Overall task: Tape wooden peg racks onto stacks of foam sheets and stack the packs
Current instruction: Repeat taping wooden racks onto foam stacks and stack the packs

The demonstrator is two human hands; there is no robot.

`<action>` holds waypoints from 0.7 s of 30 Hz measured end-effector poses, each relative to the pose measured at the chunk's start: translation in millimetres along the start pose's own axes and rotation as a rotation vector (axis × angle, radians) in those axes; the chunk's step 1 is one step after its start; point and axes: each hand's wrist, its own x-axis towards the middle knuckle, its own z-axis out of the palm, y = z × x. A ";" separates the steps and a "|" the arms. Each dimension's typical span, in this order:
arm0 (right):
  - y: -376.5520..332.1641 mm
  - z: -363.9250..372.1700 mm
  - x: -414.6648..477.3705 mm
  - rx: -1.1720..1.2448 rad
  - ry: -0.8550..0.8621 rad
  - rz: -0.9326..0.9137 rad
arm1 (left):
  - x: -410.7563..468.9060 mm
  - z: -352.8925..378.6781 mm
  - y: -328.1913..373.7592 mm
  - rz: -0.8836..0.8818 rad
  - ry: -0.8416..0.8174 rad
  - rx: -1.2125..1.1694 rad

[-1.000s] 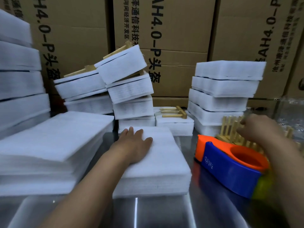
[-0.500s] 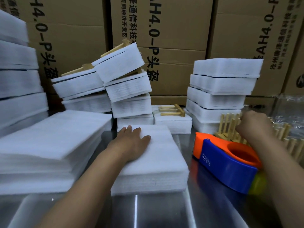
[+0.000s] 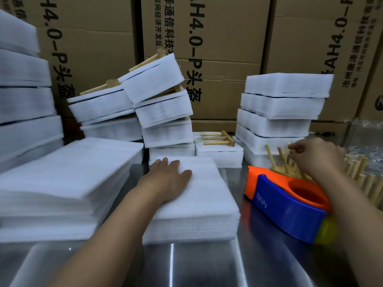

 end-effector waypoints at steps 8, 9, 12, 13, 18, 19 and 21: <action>-41.8 -19.0 -26.8 0.600 0.138 -0.239 | 0.1 -0.4 0.2 -0.004 -0.009 0.015; -51.4 -23.6 -34.7 0.695 0.151 -0.279 | 0.6 -0.3 0.2 -0.005 -0.008 0.015; -79.3 -33.5 -62.3 0.926 0.149 -0.389 | 1.4 0.3 -0.2 -0.005 -0.006 0.012; -87.5 -34.2 -71.9 0.971 0.139 -0.419 | 1.7 0.7 -0.7 -0.004 -0.005 0.011; -115.7 -21.2 -108.2 1.028 0.078 -0.532 | 4.0 2.5 -1.1 0.015 0.015 0.018; -118.8 -18.5 -112.0 1.069 0.013 -0.549 | 4.8 2.7 -1.8 0.032 0.024 0.020; -121.7 -15.1 -118.2 1.173 -0.169 -0.589 | 6.1 3.4 -3.2 0.082 0.036 0.022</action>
